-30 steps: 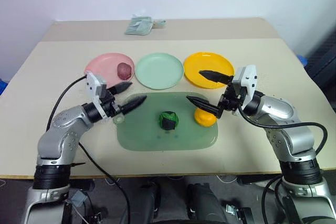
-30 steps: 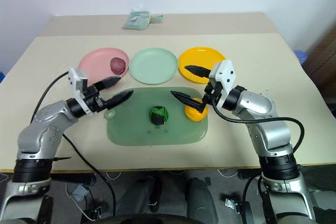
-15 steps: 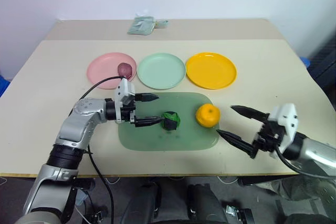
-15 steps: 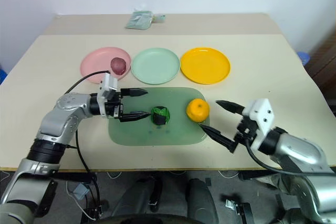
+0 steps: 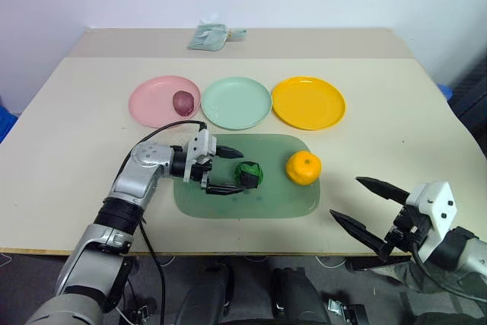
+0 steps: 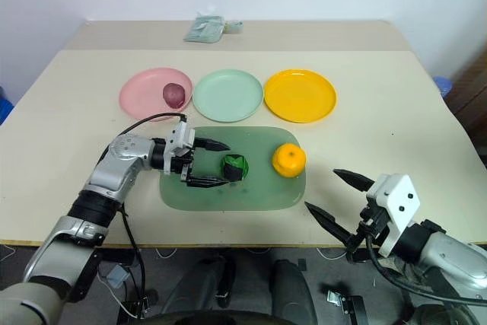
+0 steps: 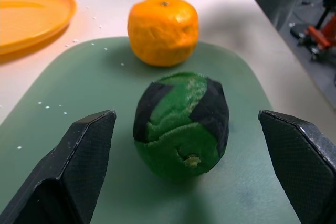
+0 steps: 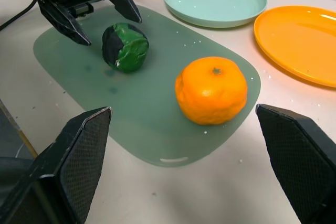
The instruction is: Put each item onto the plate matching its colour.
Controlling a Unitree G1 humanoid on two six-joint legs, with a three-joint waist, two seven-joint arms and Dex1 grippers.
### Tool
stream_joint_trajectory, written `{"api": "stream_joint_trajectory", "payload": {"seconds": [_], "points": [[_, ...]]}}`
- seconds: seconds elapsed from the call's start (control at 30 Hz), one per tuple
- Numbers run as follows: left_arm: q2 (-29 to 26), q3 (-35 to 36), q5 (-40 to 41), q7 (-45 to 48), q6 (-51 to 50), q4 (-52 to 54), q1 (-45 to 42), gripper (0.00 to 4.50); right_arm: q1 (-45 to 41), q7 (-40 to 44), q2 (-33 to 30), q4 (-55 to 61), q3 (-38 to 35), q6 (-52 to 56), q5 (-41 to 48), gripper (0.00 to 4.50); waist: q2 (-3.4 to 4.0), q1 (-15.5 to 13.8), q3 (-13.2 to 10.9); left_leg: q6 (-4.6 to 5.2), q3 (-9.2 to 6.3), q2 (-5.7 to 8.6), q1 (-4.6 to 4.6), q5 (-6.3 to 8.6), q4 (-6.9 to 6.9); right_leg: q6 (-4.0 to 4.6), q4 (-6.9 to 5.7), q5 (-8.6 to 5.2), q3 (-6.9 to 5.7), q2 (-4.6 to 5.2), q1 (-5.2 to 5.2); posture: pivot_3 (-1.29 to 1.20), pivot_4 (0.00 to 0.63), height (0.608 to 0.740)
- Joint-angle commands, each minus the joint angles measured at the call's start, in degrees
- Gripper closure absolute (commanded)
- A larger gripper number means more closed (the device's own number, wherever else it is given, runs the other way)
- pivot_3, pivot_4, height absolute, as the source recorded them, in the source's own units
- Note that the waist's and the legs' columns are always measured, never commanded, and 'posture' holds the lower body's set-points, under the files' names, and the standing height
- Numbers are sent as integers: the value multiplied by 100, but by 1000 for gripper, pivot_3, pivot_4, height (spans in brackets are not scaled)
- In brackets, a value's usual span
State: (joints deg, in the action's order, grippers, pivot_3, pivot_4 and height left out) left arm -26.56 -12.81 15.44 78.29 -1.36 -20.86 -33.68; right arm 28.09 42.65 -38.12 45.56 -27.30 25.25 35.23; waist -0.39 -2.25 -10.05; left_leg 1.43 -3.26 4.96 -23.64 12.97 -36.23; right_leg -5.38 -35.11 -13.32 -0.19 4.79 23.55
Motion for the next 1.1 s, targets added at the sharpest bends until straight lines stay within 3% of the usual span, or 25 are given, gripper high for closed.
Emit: {"api": "stream_joint_trajectory", "payload": {"seconds": [0.03,0.1,0.13,0.2,0.27,0.43,0.57,0.7,0.93,1.1], "points": [[83,-57,-173,47,352,-154,-147,34,78,58,82,12,-66,-269,-80,0,0,1,0,0,0,0,0,0,0,0,0,0,0,0,0,0,150,740],[163,-85,-257,53,457,-245,-157,34,95,82,112,-30,-49,-340,-119,0,0,2,0,0,0,0,0,0,1,0,0,0,-1,0,0,0,150,740],[199,-91,-294,45,506,-277,-156,268,100,92,122,-48,-42,-371,-132,0,0,2,0,0,-1,0,0,0,1,-1,0,0,-1,0,0,0,150,740],[309,-52,-336,-78,553,-273,-145,878,106,114,143,-93,-22,-432,-162,0,0,1,0,1,0,0,0,0,1,-1,0,-1,-1,0,1,0,150,740],[420,13,-329,-288,483,-195,-108,1766,112,134,162,-133,-7,-486,-180,0,0,0,0,1,0,0,0,0,0,-1,0,0,-1,0,0,0,150,740],[742,312,-331,-1351,-130,-123,-163,1766,44,126,181,-204,55,-567,-194,0,-1,-1,0,3,-1,0,0,-1,-3,-3,-1,0,-2,-1,-1,0,150,740],[1534,900,-363,-3371,-785,-689,-1117,1766,-237,41,217,-302,171,-590,-144,0,-14,-39,-8,4,-9,1,-2,-2,-16,-10,-3,2,-11,-4,-7,0,150,740],[2006,1294,-521,-4831,-773,-1848,-2121,1766,-672,-70,229,-459,395,-586,-227,0,-15,-14,-8,17,-22,1,-42,7,-72,-53,-10,20,-26,-13,0,0,150,740],[2321,1750,-672,-6247,93,-4199,-3382,1766,-1232,-210,236,-702,728,-544,-299,0,-15,-7,-8,33,-12,11,-44,18,-77,-71,-13,20,-23,-11,3,0,150,740],[2333,1913,-715,-6636,329,-4861,-3603,1766,-1367,-277,202,-707,814,-509,-295,0,-15,-16,-8,33,-12,12,-48,18,-81,-76,-15,24,-22,-9,4,0,150,740]]}}
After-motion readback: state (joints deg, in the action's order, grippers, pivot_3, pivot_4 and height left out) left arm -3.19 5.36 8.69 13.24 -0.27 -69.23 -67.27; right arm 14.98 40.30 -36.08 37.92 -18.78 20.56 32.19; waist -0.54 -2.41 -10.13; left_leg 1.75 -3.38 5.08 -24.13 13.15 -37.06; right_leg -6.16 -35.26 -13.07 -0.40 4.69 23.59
